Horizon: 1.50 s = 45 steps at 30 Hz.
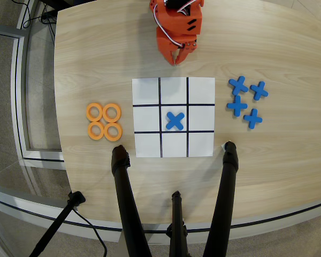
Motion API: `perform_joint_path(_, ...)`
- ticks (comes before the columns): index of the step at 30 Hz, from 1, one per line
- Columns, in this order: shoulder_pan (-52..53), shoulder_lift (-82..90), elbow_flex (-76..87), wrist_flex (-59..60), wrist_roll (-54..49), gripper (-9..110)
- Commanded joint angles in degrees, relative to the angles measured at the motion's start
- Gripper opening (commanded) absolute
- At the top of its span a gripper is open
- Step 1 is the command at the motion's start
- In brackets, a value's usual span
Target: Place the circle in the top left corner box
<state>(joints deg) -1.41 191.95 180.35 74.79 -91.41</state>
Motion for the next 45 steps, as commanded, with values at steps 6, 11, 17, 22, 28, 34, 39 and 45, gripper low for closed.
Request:
perform_joint_path(6,1.9,-3.2,-2.5,1.0,3.3,2)
perform_joint_path(11,2.2,-3.4,-2.7,1.1,2.9,4)
perform_joint_path(17,6.9,-12.5,-18.1,-1.0,1.2,13)
perform_joint_path(22,12.3,-27.4,-34.6,-9.8,1.2,13)
perform_joint_path(28,19.7,-46.9,-37.5,-30.4,-1.3,16)
perform_joint_path(34,26.5,-66.8,-39.1,-49.9,-4.5,16)
perform_joint_path(39,29.7,-77.4,-44.0,-53.8,-5.7,16)
perform_joint_path(45,30.9,-84.6,-46.3,-57.0,-6.7,16)
